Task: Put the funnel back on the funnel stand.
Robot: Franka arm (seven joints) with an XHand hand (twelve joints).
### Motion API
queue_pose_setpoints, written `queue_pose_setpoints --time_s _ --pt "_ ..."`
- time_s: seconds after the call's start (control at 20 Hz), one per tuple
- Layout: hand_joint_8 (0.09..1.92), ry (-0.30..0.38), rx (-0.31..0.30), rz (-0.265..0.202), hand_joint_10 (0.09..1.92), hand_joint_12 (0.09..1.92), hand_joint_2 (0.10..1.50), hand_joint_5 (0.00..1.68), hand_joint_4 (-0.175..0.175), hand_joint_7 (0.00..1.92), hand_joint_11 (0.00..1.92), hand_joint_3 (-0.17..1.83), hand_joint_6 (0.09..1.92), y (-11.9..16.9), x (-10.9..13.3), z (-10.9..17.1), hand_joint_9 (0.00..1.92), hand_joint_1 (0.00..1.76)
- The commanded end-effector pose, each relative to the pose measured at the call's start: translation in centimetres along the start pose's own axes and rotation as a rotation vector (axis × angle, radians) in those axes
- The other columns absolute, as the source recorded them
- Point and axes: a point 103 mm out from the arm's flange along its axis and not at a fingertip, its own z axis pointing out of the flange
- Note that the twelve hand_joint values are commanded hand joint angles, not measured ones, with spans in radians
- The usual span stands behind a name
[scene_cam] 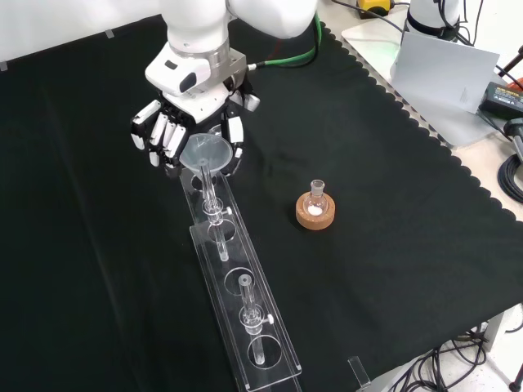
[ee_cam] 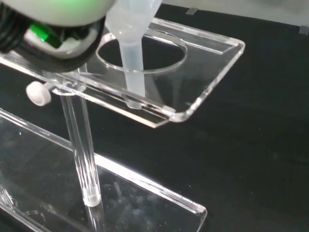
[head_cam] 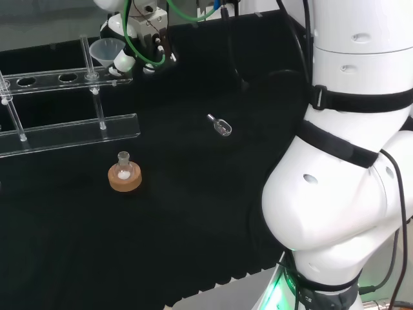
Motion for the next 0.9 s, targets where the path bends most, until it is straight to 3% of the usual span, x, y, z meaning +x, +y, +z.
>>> queue_pose_setpoints --time_s 0.05,0.55,0.9 --pt "0.48 -0.009 0.021 0.005 0.46 1.38 0.54 0.83 0.027 1.06 0.00 0.55 0.67 -0.20 -0.78 0.25 0.74 0.93" --pt "0.45 0.017 0.093 -0.007 0.45 1.33 0.55 0.73 0.042 0.97 0.00 0.55 0.63 -0.10 -1.27 0.74 0.68 0.88" --pt "0.42 0.015 0.111 -0.011 0.53 1.28 0.56 0.56 0.023 0.82 0.00 0.51 0.50 -0.10 -1.59 0.72 0.56 0.82"
